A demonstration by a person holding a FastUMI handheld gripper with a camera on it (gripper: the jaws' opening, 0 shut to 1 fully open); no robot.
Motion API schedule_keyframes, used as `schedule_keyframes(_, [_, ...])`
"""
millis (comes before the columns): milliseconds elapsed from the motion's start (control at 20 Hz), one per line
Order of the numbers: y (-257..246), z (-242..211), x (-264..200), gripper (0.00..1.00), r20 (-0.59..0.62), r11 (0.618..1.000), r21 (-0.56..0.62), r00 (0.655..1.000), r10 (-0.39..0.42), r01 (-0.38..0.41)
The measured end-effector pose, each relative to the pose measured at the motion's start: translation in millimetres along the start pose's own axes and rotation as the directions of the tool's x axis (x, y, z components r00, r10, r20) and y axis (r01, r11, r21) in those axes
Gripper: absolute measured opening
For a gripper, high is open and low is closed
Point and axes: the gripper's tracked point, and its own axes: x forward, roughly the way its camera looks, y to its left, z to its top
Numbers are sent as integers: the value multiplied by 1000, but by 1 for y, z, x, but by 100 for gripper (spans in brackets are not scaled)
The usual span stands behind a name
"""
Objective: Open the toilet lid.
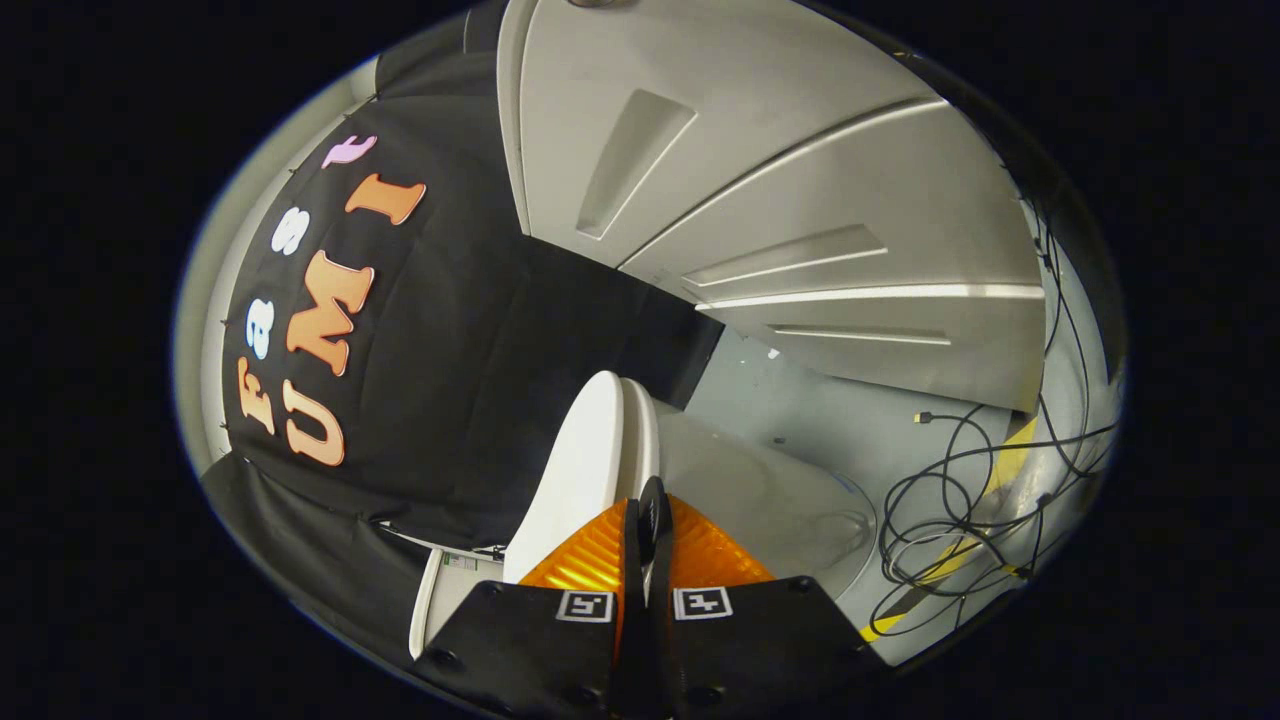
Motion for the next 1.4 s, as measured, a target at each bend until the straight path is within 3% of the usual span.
schedule_keyframes(600, [-2,2,6,8,2,1000,-26,1000,17,-17])
schedule_keyframes(800, [6,21,19,8,106,996,-84,994,-12,21])
schedule_keyframes(1400, [48,31,11,8,157,988,-151,988,-5,29])
